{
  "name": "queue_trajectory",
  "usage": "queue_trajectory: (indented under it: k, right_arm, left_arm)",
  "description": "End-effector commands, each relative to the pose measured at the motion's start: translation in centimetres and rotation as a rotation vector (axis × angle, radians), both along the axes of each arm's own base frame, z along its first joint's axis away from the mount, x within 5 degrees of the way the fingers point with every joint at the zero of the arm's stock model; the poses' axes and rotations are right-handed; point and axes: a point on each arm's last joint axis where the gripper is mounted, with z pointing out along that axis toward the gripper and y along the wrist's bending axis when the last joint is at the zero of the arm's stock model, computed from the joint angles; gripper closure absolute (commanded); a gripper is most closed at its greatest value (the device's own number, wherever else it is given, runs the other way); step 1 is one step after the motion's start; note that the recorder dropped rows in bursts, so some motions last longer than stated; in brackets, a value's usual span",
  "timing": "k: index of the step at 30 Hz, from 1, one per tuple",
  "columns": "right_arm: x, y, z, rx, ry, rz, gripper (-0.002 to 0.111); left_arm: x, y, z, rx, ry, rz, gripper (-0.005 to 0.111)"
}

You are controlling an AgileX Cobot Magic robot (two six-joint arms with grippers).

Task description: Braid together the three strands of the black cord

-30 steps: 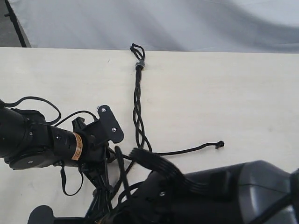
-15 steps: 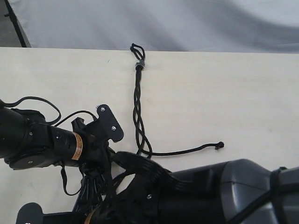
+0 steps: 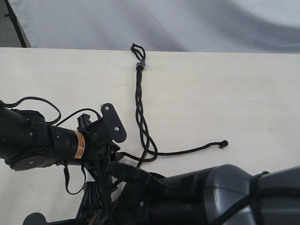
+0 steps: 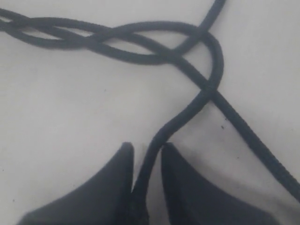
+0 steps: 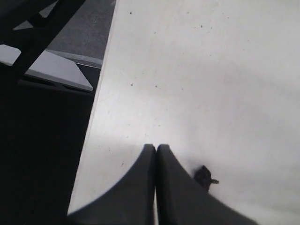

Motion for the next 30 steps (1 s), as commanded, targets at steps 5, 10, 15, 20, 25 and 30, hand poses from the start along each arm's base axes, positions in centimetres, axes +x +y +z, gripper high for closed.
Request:
queue_trajectory:
  k: [5, 10, 15, 20, 25, 30]
  right_arm:
    - [1.5, -0.5, -0.2, -0.033, -0.001, -0.031, 0.109]
    - [2.4, -0.5, -0.4, -0.022, -0.015, -0.047, 0.109]
    - [2.4, -0.5, -0.4, -0.023, -0.038, -0.022, 0.109]
    - [2.5, -0.5, -0.5, -0.022, -0.052, -0.012, 0.109]
    - [2.6, -0.2, -1.5, -0.037, -0.056, -0.006, 0.109]
    - [2.7, -0.1, -2.4, -0.049, -0.060, -0.002, 0.109]
  left_arm:
    - [0.2, 0.0, 0.0, -0.015, -0.001, 0.019, 0.054]
    - [0.2, 0.0, 0.0, -0.015, -0.001, 0.019, 0.054]
    - [0.2, 0.0, 0.0, -0.015, -0.001, 0.019, 0.054]
    - [0.2, 0.0, 0.0, -0.015, -0.001, 0.019, 0.054]
    - [0.2, 0.0, 0.0, -0.016, 0.000, 0.020, 0.054]
    - [0.2, 0.0, 0.0, -0.016, 0.000, 0.020, 0.054]
